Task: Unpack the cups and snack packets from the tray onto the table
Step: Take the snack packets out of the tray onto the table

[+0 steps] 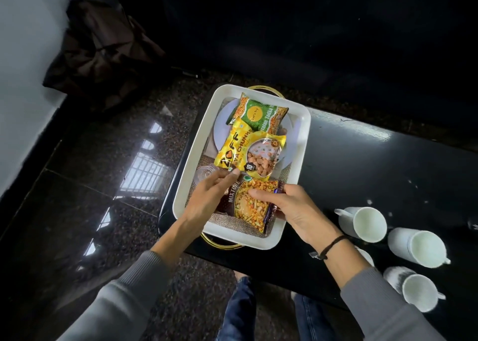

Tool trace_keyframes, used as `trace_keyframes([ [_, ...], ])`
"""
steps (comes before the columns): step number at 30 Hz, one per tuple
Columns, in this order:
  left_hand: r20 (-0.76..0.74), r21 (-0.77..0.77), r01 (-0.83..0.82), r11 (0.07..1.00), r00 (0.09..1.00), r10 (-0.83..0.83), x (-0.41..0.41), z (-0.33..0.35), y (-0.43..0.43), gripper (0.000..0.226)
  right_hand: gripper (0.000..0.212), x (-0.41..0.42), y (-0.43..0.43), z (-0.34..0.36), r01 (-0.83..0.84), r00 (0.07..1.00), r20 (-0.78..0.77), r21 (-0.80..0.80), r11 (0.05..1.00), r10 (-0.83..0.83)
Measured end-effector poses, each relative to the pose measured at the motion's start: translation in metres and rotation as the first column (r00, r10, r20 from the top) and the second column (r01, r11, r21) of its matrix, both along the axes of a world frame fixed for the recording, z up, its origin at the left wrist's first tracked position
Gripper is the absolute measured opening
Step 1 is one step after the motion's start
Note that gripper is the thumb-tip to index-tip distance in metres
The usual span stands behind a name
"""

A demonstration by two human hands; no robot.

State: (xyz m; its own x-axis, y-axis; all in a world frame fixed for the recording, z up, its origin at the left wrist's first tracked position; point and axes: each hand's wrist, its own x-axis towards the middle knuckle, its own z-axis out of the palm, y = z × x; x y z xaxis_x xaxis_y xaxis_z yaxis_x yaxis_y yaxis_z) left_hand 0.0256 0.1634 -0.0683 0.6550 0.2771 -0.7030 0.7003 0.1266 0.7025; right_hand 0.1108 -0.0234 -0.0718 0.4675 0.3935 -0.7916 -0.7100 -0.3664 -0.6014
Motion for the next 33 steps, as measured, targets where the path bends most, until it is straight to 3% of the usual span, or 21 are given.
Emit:
trace_keyframes([
  [4,0.062,-0.178,-0.036,0.983,0.997,0.048,0.009,0.009,-0.002,0.041,0.055,0.012,-0.016,0.009,0.075,0.996,-0.066,0.13,0.989,-0.066],
  [9,0.2,-0.221,-0.11,0.969,0.967,0.155,0.02,0.016,-0.001,0.021,0.061,0.023,-0.018,0.022,-0.006,1.0,-0.017,0.137,0.99,0.008],
  [10,0.211,-0.22,-0.056,0.974,0.972,0.104,0.038,0.018,-0.024,0.021,0.057,0.032,-0.045,0.024,0.053,0.999,0.002,0.145,0.988,-0.054],
  [13,0.242,-0.203,0.008,0.979,0.969,0.042,0.061,0.026,-0.044,0.026,0.051,0.041,-0.067,0.026,0.103,0.993,0.039,0.154,0.983,-0.11],
  [18,0.221,-0.258,-0.113,0.96,0.96,0.172,0.076,0.026,-0.057,0.055,0.044,0.038,-0.069,0.028,0.224,0.961,0.139,0.129,0.966,-0.241],
  [22,0.158,-0.353,-0.147,0.924,0.964,0.214,0.093,0.023,-0.083,0.043,0.043,0.046,-0.084,0.024,0.421,0.896,0.094,0.124,0.898,-0.433],
  [25,0.123,-0.342,-0.136,0.93,0.975,0.188,0.1,0.018,-0.095,0.034,0.047,0.054,-0.095,0.023,0.412,0.905,0.072,0.094,0.906,-0.419],
  [33,0.127,-0.322,-0.056,0.945,0.987,0.102,0.126,0.018,-0.112,0.054,0.047,0.077,-0.126,0.03,0.31,0.934,0.149,0.108,0.944,-0.324],
])
